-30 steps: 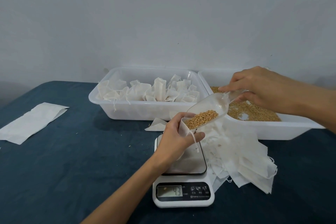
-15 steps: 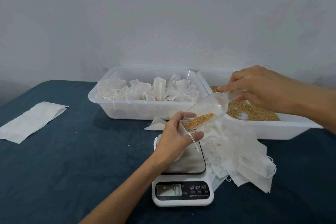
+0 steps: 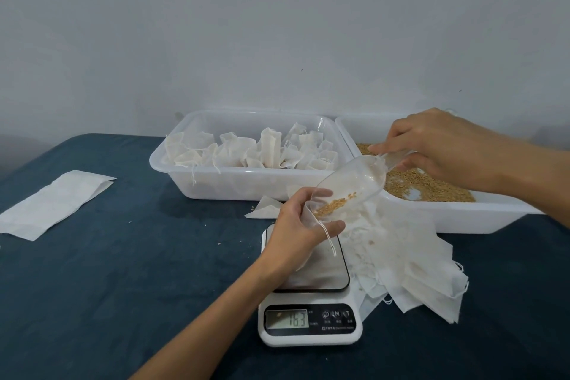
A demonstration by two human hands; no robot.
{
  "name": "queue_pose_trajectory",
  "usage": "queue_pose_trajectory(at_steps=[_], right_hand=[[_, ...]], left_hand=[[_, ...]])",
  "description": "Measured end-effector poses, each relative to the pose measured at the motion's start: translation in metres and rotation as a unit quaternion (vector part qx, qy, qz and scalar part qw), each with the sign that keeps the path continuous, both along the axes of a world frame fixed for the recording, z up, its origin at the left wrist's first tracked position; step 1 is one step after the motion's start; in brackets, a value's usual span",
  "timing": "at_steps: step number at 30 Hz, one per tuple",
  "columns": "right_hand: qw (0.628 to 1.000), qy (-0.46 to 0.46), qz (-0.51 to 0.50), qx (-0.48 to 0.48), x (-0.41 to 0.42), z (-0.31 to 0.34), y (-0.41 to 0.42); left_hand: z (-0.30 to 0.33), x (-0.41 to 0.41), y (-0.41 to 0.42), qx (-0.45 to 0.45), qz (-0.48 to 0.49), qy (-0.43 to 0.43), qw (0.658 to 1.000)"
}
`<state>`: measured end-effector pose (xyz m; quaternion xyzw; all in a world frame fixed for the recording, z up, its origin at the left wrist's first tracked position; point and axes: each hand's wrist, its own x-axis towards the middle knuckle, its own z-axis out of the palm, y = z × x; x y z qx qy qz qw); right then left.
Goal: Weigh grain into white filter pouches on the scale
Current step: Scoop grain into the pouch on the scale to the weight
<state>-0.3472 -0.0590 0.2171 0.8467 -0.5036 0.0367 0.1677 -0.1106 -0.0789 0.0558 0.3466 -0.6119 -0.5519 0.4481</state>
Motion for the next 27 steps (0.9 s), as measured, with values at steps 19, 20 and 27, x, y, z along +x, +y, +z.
queue_pose_trajectory(at_steps=[19,20,27], right_hand=[[0.995,0.029,0.072,-0.068,0.006,-0.001,0.002],[0.993,0.033,0.081,-0.080,0.008,-0.001,0.003],[0.977,0.069,0.121,-0.159,0.020,-0.001,0.008]], left_hand=[[0.004,0.002,0.001,0.011,0.001,0.002,1.000],[0.005,0.003,0.002,0.012,0.000,0.001,1.000],[0.007,0.005,0.002,0.004,0.011,-0.007,1.000]])
